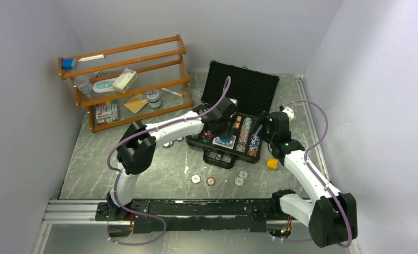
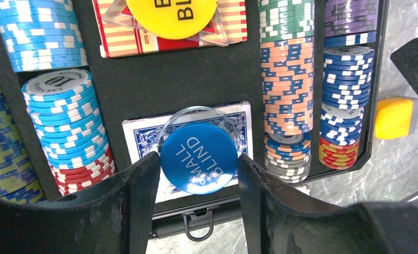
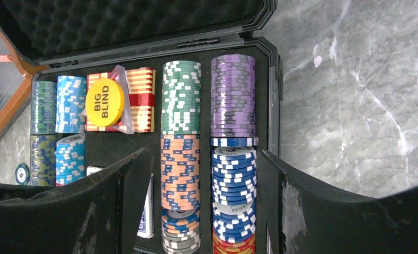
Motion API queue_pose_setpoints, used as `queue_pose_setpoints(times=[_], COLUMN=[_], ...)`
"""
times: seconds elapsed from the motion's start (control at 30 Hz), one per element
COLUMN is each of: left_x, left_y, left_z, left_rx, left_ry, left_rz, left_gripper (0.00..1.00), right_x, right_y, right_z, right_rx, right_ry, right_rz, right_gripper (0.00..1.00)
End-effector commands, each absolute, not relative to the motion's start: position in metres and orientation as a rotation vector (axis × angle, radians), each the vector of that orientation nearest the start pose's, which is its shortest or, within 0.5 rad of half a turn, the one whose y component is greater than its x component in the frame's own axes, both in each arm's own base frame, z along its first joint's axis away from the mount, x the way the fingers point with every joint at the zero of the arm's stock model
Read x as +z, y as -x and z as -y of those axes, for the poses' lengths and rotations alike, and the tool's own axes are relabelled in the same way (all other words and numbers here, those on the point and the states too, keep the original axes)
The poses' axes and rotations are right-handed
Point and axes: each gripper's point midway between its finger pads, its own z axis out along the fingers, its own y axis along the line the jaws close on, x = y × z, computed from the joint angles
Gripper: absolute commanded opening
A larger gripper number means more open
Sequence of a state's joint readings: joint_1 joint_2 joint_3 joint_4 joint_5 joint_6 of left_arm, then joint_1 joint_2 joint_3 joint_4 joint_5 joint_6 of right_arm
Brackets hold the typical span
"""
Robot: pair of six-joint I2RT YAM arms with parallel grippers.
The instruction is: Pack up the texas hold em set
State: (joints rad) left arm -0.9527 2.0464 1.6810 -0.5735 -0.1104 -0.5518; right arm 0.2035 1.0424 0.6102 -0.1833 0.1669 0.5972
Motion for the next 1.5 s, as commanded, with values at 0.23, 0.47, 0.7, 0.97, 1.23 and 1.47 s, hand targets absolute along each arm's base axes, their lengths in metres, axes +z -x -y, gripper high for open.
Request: queue_pose_setpoints(times=[0.23,0.47,0.7,0.97,1.23,1.47], left_x=[0.126,0.186,0.244,0.305,0.309,0.302], left_y=[-0.293,-0.302,-0.301,-0.272,-0.252,-0.249], left_z=[0.424,0.383,0.291,0.196,0.150,0.144], left_rx=[-0.531,-0.497,-0.322,-0.270,-0.254,-0.246], left_ry=[-0.482,-0.317,-0.102,0.083,0.165,0.168], left_rz=[-2.474,-2.299,-2.056,-1.851,-1.769,-1.779], left_gripper=[0.76,0.80,0.81,0.85,0.84,0.84], right_x=[0.124,0.131,0.146,0.142,0.112,0.072], right_y=[-0.315,-0.314,-0.309,-0.300,-0.278,-0.215], right_z=[-0.069,-0.099,-0.162,-0.255,-0.337,-0.340], right_rx=[0.327,0.419,0.397,0.421,0.379,0.281], right_ry=[-0.430,-0.278,-0.090,0.113,0.291,0.519], right_rz=[-2.143,-2.191,-2.193,-2.231,-2.331,-2.488], right_gripper=[0.76,0.74,0.75,0.75,0.76,0.77])
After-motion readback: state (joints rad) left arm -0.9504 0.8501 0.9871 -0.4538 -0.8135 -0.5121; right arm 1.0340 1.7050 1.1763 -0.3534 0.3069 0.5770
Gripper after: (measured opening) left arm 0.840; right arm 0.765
